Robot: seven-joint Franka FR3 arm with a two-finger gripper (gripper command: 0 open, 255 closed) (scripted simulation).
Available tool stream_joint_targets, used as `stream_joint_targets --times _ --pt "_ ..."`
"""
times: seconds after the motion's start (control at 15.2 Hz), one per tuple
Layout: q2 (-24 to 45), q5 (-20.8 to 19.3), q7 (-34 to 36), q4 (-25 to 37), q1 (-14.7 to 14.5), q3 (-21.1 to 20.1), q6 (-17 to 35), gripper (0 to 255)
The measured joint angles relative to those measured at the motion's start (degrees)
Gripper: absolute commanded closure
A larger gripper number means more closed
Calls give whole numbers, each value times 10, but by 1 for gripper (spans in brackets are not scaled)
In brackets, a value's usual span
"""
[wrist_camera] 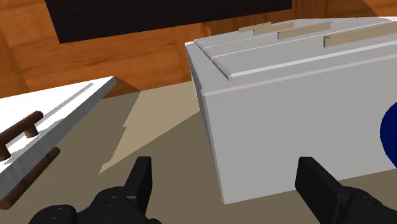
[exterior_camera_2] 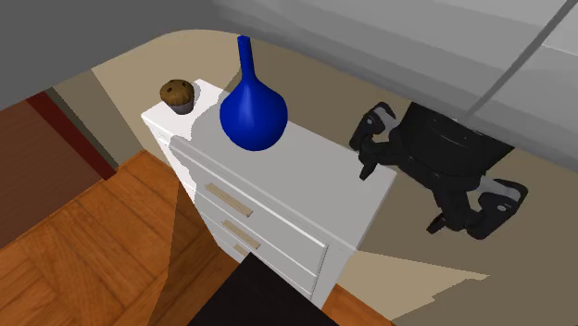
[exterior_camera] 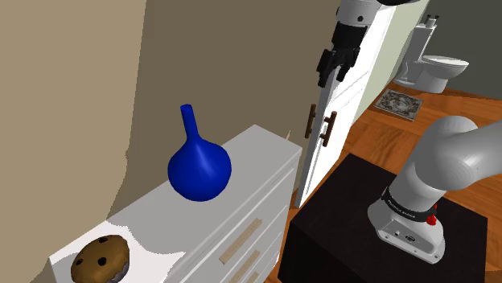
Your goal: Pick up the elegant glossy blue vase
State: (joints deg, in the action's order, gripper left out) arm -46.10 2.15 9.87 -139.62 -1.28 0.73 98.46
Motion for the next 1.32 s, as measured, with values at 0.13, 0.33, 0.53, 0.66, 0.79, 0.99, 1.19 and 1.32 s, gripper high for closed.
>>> stream_joint_targets --times 0.13,0.33,0.53,0.66,0.79,0.99,1.19,1.32 --pt "7 4 7 8 -3 -6 -2 0" --pt "42 20 37 36 -14 -36 -3 0" --pt "83 37 75 69 -26 -70 -3 0" --pt "117 45 99 104 -32 -91 -8 0" --pt "152 50 121 135 -36 -110 -9 0" --pt "208 55 161 190 -44 -143 -15 0" --pt "263 54 197 249 -50 -171 -27 0" --pt "305 49 223 288 -54 -190 -30 0"
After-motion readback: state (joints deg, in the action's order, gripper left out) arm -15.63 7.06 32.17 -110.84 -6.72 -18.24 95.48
